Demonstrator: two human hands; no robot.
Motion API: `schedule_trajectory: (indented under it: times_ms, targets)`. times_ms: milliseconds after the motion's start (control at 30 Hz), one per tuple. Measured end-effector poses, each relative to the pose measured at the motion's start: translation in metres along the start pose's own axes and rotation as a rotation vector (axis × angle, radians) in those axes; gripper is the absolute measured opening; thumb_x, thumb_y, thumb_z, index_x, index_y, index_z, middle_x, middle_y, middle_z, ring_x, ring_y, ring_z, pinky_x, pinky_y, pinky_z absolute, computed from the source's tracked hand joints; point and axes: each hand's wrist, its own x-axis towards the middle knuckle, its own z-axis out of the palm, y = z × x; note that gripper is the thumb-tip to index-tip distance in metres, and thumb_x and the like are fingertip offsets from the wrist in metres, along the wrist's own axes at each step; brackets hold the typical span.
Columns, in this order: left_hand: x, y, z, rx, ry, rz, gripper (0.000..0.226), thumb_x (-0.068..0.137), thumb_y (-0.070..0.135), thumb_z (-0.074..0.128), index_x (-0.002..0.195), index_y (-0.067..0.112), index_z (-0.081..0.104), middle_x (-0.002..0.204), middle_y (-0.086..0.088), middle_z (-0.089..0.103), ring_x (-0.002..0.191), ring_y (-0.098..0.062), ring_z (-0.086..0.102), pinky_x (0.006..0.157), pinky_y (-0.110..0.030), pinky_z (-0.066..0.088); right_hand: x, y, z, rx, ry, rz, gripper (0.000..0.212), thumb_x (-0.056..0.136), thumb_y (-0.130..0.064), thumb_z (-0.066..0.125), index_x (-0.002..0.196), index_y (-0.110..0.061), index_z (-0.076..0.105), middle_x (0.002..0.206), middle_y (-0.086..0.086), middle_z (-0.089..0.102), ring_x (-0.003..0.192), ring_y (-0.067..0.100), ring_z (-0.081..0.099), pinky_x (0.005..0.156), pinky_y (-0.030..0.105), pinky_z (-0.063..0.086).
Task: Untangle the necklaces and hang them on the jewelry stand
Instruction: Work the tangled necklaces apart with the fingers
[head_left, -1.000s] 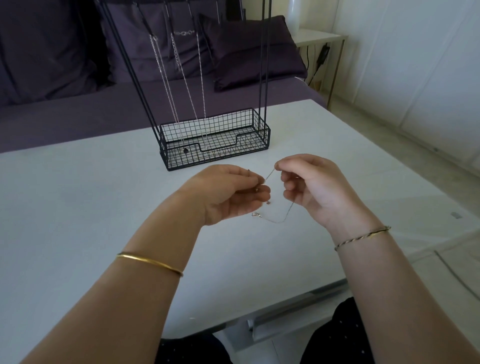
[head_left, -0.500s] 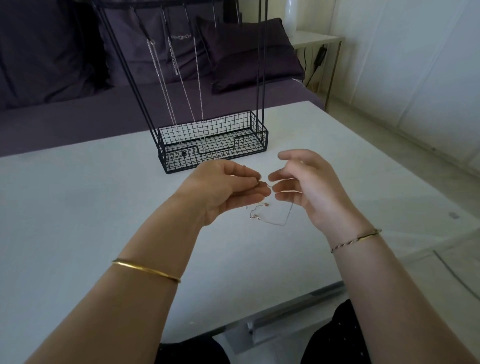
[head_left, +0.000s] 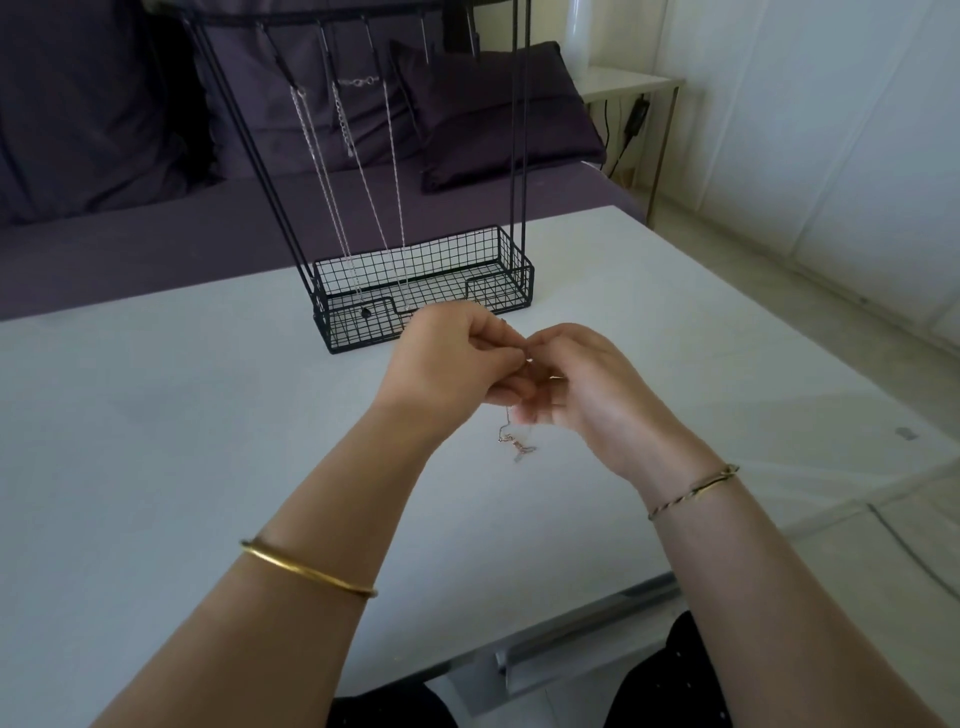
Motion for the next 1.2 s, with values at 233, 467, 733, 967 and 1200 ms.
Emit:
schedule_trajectory:
  times_ms: [233,467,733,967,1200]
  targets:
    - [0.001,-0.003,0.002,0.203,0.076,0.081,0.010,0.083,-0.001,0.063,0.080,0.008,0.064,0.064,-0.005,0.069,0.064,-0.019,0.070,0.066,-0.032,0.059,0.000,-0.001,-0.007,-0.146,-0.016,0.048,0.008,0.088,-0.007,0.055,0.081,-0.007,0.058,0.068,0.005,0.057,0.053,0.014,0.041,0.052,0.024,0.038]
    - [0.002,-0.004,0.000,0.086,0.086,0.008,0.010,0.084,-0.001,0.064,0.077,0.006,0.065,0.064,-0.007,0.070,0.060,-0.014,0.069,0.064,-0.028,0.060,-0.002,0.001,-0.012,-0.276,0.008,-0.140,0.014,0.085,-0.002,0.060,0.074,-0.010,0.061,0.062,-0.001,0.058,0.049,0.009,0.045,0.055,0.025,0.040]
    - [0.002,-0.003,-0.004,-0.222,-0.042,-0.208,0.008,0.089,0.005,0.062,0.086,0.002,0.069,0.071,-0.006,0.068,0.055,-0.006,0.062,0.056,-0.017,0.055,-0.001,0.001,-0.012,-0.206,0.078,-0.243,0.017,0.083,0.000,0.060,0.072,-0.013,0.062,0.065,0.002,0.052,0.051,0.007,0.042,0.053,0.024,0.039]
    - [0.004,-0.002,-0.006,-0.157,-0.019,-0.213,0.008,0.088,0.007,0.065,0.085,0.001,0.069,0.067,-0.004,0.067,0.050,-0.005,0.059,0.052,-0.016,0.052,0.001,0.003,-0.012,-0.407,0.088,-0.432,0.012,0.082,-0.002,0.063,0.073,-0.011,0.062,0.059,-0.010,0.052,0.053,0.005,0.043,0.055,0.020,0.038]
    - [0.004,0.002,-0.006,-0.159,-0.012,-0.281,0.014,0.087,0.008,0.061,0.074,0.006,0.067,0.064,-0.003,0.062,0.050,-0.007,0.052,0.048,-0.017,0.045,0.000,0.003,-0.006,-0.526,0.136,-0.532,0.011,0.084,-0.004,0.063,0.078,-0.012,0.067,0.068,-0.011,0.060,0.060,-0.002,0.052,0.058,0.009,0.038]
